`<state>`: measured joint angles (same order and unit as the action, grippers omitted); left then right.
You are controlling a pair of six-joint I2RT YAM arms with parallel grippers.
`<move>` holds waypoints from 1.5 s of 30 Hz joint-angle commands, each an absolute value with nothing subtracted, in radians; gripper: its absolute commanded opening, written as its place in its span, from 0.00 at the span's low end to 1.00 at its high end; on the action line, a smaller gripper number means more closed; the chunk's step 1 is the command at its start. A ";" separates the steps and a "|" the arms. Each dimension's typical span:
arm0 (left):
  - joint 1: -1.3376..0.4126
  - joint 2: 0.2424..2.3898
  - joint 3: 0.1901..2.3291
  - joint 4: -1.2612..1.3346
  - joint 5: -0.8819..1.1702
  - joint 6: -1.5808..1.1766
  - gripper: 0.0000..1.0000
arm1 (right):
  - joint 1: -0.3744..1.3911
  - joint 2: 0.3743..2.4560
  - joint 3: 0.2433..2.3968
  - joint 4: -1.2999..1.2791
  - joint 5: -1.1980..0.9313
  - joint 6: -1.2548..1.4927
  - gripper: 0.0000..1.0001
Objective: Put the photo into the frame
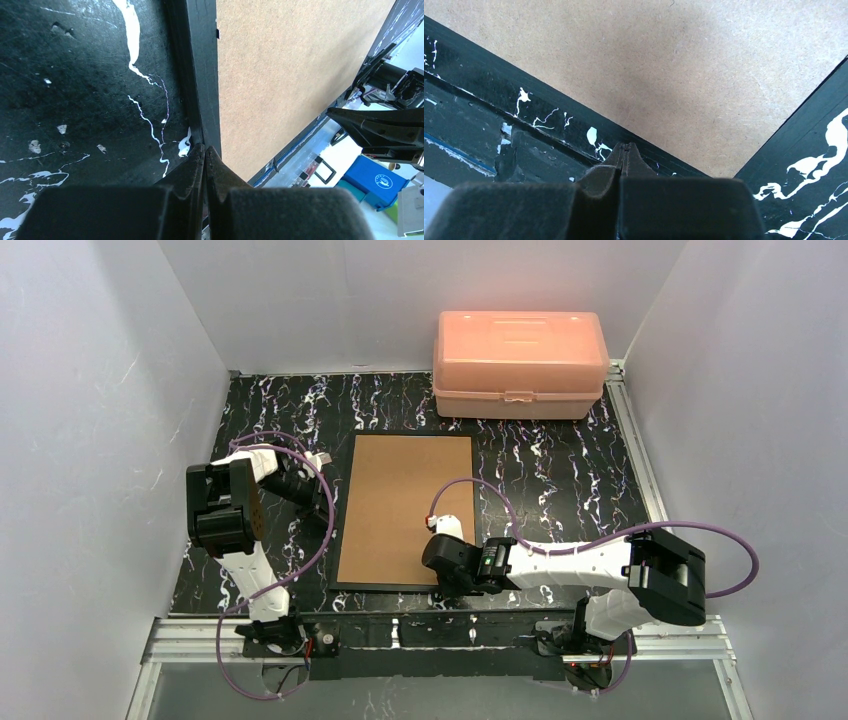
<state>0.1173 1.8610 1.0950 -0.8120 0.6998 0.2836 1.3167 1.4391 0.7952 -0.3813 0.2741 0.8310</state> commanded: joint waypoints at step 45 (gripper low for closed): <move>0.114 1.837 1.113 -0.842 0.705 0.334 0.00 | 1.285 1.510 0.896 -0.284 0.386 0.775 0.01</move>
<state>0.1177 1.8610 1.1065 -0.8158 0.6846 0.3176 1.2900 1.4879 0.8349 -0.3107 0.3389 0.7998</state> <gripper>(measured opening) 0.007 0.028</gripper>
